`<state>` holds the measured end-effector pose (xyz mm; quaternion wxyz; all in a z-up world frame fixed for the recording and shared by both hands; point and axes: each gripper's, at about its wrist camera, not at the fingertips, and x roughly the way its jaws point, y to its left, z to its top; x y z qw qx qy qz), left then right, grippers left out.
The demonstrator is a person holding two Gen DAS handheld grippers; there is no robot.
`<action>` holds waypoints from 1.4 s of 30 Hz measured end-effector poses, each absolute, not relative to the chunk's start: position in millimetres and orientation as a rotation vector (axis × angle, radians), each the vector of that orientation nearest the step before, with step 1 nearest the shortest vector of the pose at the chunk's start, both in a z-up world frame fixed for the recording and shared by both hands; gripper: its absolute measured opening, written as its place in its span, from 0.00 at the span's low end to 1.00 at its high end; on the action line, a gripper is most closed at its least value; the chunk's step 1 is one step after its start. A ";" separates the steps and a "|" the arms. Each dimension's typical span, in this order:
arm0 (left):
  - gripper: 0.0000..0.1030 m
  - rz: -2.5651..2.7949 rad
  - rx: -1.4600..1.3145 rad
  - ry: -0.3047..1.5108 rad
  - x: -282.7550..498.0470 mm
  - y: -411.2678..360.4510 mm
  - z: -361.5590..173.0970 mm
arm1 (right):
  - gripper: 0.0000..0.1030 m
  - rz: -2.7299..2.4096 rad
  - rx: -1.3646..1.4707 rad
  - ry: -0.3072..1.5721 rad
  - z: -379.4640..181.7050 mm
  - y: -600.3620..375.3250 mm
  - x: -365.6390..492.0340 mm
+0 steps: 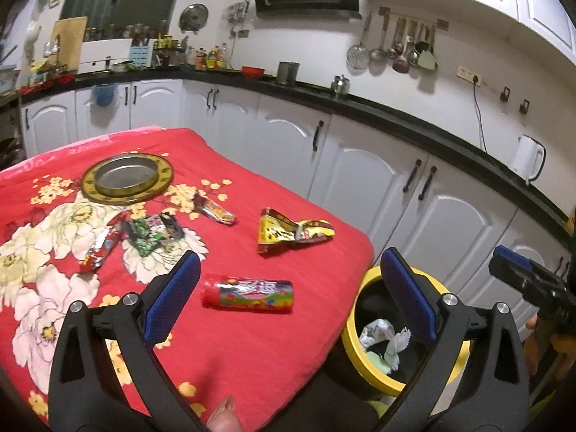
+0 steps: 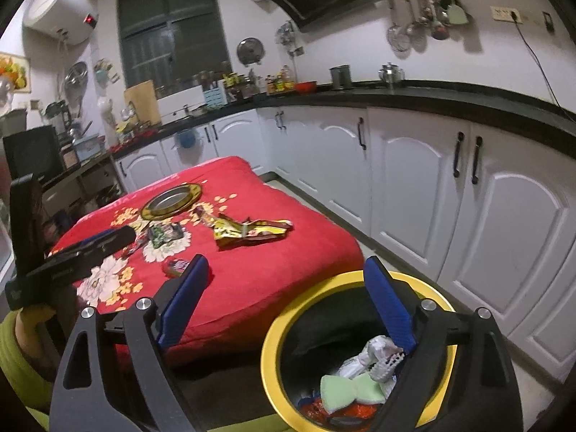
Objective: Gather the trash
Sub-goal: 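Move both tools back over the table toward the remaining wrappers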
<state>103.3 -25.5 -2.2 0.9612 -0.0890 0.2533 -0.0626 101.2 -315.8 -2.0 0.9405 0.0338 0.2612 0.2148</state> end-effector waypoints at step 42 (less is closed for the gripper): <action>0.89 0.134 -0.199 0.642 149.4 117.4 -29.8 | 0.85 0.615 -0.453 0.651 -55.9 -147.6 229.9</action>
